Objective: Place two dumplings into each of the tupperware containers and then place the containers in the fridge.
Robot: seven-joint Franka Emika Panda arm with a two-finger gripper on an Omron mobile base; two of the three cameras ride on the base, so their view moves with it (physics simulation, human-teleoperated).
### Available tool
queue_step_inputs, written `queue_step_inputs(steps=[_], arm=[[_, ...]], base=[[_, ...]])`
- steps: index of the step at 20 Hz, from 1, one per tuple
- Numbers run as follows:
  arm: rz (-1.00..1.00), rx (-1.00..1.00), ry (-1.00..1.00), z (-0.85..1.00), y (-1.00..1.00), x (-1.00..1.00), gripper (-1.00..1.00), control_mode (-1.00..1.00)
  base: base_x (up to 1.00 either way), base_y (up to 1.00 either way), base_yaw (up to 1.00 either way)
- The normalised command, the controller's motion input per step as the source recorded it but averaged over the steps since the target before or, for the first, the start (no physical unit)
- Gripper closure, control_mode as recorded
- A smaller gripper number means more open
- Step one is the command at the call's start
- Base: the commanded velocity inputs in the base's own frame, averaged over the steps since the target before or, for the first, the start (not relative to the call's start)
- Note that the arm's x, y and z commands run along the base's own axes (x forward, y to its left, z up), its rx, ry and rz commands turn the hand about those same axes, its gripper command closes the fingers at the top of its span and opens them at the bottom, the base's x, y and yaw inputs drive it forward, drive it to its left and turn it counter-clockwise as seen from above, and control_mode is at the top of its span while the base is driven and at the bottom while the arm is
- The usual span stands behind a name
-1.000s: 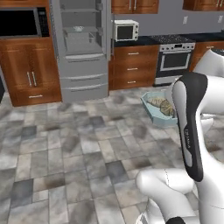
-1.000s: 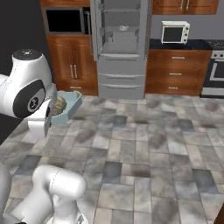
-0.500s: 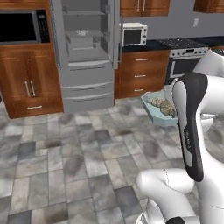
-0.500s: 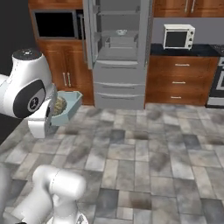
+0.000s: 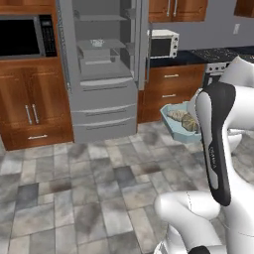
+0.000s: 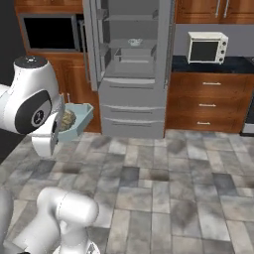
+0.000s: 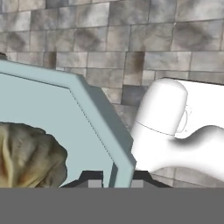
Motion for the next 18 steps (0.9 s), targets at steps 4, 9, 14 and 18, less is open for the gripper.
queue_step_inputs(steps=[4,9,14,18], arm=[[0.00,0.00,0.00,0.00,0.00,0.00,1.00,1.00],[0.00,0.00,0.00,0.00,0.00,0.00,1.00,1.00],[0.00,0.00,0.00,0.00,0.00,0.00,1.00,1.00],[0.00,0.00,0.00,0.00,0.00,0.00,1.00,1.00]], base=[[1.00,-0.15,0.00],[1.00,-0.14,0.00],[1.00,-0.30,0.00],[1.00,-0.25,0.00]])
